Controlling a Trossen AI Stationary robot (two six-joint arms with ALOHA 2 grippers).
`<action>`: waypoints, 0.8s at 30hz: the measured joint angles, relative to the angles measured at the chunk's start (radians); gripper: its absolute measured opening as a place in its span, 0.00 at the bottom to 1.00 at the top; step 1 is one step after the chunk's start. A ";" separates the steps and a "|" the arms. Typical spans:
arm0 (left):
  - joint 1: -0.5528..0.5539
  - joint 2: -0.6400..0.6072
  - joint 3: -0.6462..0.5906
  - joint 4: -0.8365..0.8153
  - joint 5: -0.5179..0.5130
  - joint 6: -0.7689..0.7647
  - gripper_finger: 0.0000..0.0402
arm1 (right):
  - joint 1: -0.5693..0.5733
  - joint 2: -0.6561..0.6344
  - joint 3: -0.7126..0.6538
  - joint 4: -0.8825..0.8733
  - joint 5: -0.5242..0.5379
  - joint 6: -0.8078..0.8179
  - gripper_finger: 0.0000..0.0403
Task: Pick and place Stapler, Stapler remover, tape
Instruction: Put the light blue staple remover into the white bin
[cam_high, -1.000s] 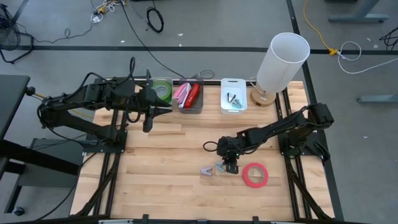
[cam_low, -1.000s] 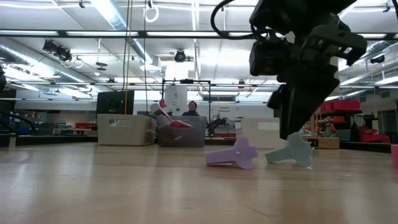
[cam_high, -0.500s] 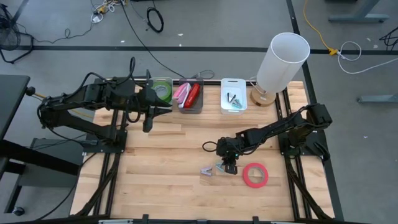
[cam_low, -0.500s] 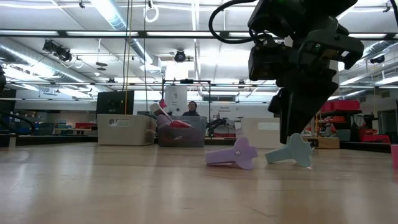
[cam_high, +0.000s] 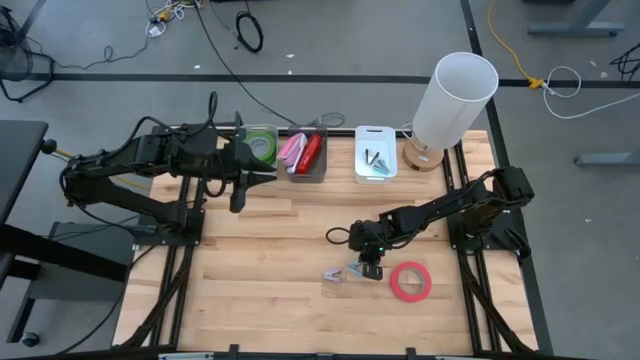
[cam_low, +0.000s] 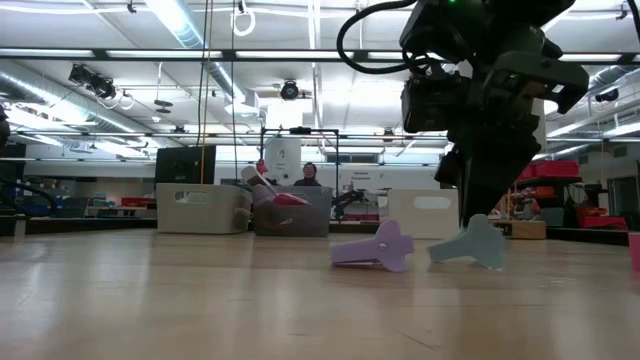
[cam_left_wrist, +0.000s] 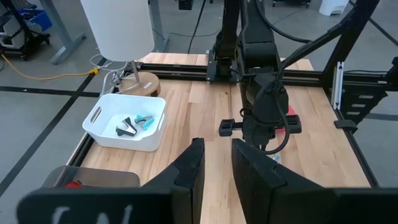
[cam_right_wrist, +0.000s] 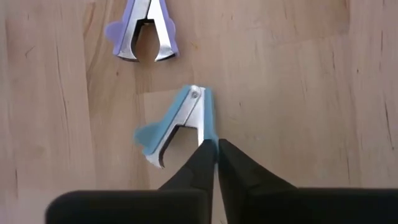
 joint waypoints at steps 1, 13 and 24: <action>0.000 0.000 0.000 0.000 0.000 0.000 0.21 | 0.000 0.000 0.000 0.000 -0.001 0.000 0.04; 0.000 0.000 0.000 0.000 0.000 -0.001 0.21 | 0.000 -0.001 0.000 0.024 -0.009 0.032 0.01; 0.000 0.000 0.000 0.002 0.000 -0.001 0.21 | -0.011 -0.033 0.000 0.257 -0.008 0.105 0.01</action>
